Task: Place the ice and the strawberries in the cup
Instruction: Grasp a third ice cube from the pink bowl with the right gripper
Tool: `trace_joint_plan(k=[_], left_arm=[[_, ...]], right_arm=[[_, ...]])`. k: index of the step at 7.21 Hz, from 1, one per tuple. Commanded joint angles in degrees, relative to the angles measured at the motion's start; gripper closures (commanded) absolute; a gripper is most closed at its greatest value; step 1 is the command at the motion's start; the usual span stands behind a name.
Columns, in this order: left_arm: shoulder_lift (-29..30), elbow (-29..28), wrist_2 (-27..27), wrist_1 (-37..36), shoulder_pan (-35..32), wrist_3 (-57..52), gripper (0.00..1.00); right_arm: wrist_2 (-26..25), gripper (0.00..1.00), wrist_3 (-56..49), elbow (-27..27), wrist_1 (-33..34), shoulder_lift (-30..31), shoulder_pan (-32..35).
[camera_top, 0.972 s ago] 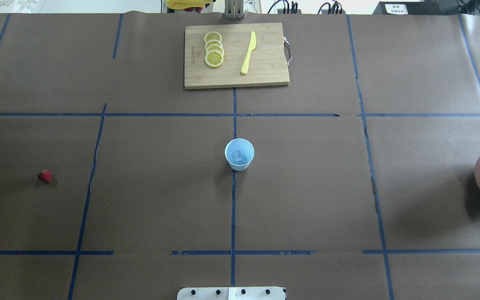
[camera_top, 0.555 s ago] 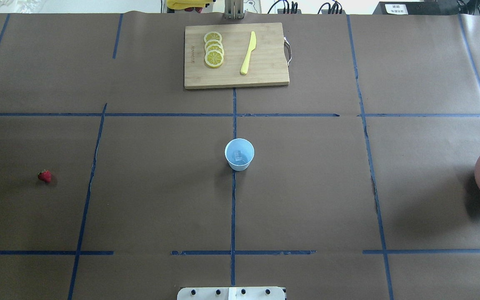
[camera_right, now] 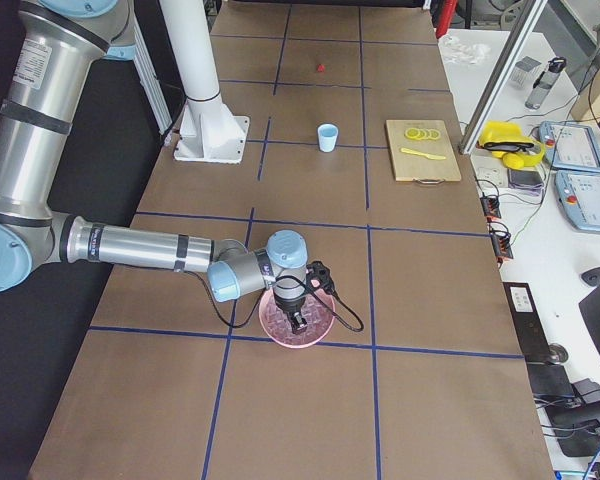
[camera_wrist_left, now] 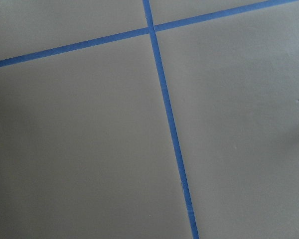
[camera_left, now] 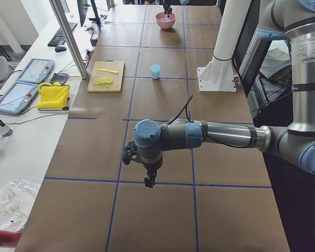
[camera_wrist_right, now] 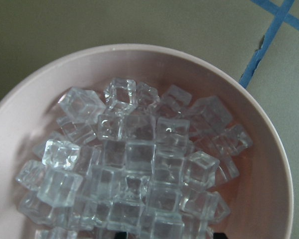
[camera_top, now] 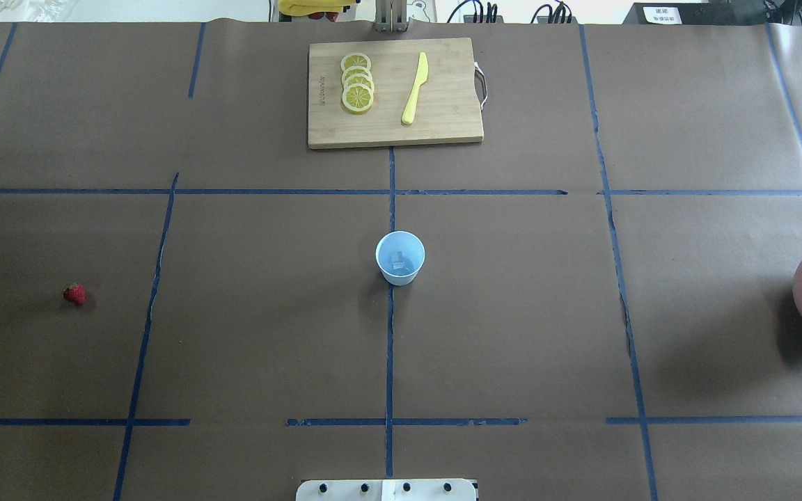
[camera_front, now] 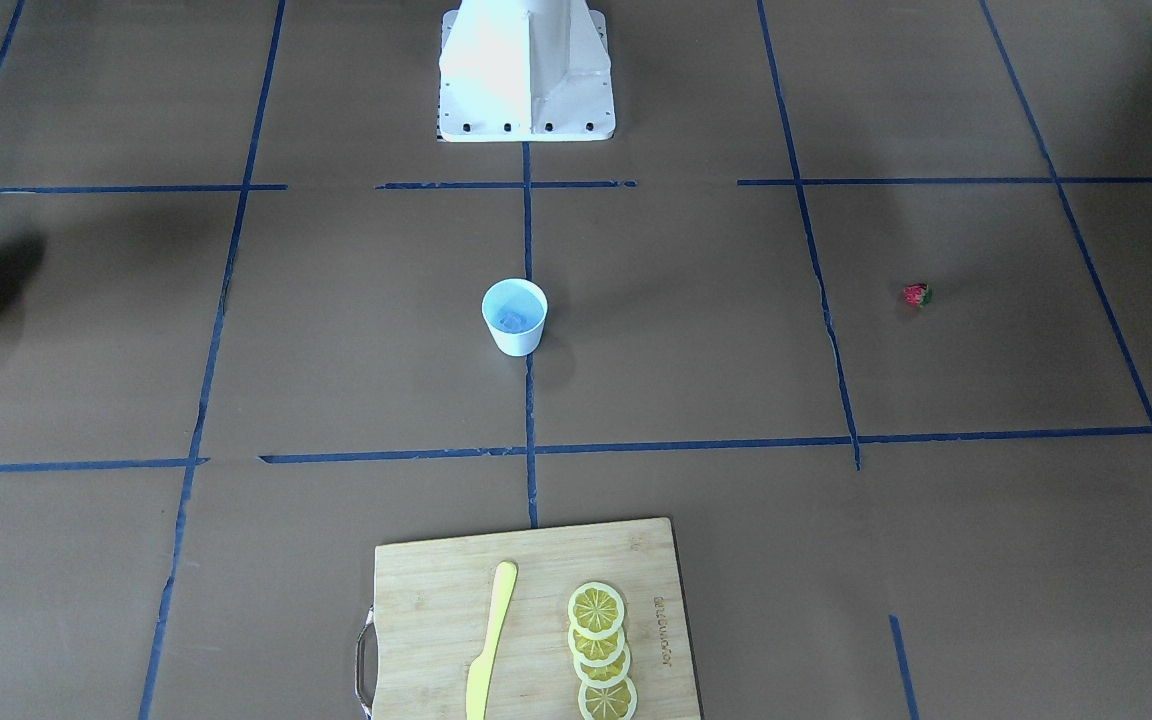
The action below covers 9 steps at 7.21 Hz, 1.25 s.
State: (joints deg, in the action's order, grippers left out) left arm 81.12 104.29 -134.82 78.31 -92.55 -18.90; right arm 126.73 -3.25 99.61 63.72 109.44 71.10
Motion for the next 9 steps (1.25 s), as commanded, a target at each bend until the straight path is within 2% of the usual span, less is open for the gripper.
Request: trace_joint_plan(k=[1,2,3,4,7,9], left_arm=[[0.00,-0.05,0.00,0.00,0.00,0.00,0.00],[0.00,-0.05,0.00,0.00,0.00,0.00,0.00],[0.00,0.03,0.00,0.00,0.00,0.00,0.00],[0.00,-0.05,0.00,0.09,0.00,0.00,0.00],[0.00,0.03,0.00,0.00,0.00,0.00,0.00],[0.00,0.03,0.00,0.00,0.00,0.00,0.00]], right_arm=[[0.10,0.45,-0.09,-0.99,0.00,-0.02,-0.08],[0.18,0.49,0.00,-0.99,0.00,-0.02,0.00],[0.53,0.64,0.08,-0.91,0.00,-0.02,0.00],[1.15,0.95,0.00,-0.47,-0.09,-0.02,0.00],[2.91,0.99,0.00,1.11,0.00,-0.11,0.09],[3.35,1.00,0.08,5.75,1.92,-0.46,0.79]])
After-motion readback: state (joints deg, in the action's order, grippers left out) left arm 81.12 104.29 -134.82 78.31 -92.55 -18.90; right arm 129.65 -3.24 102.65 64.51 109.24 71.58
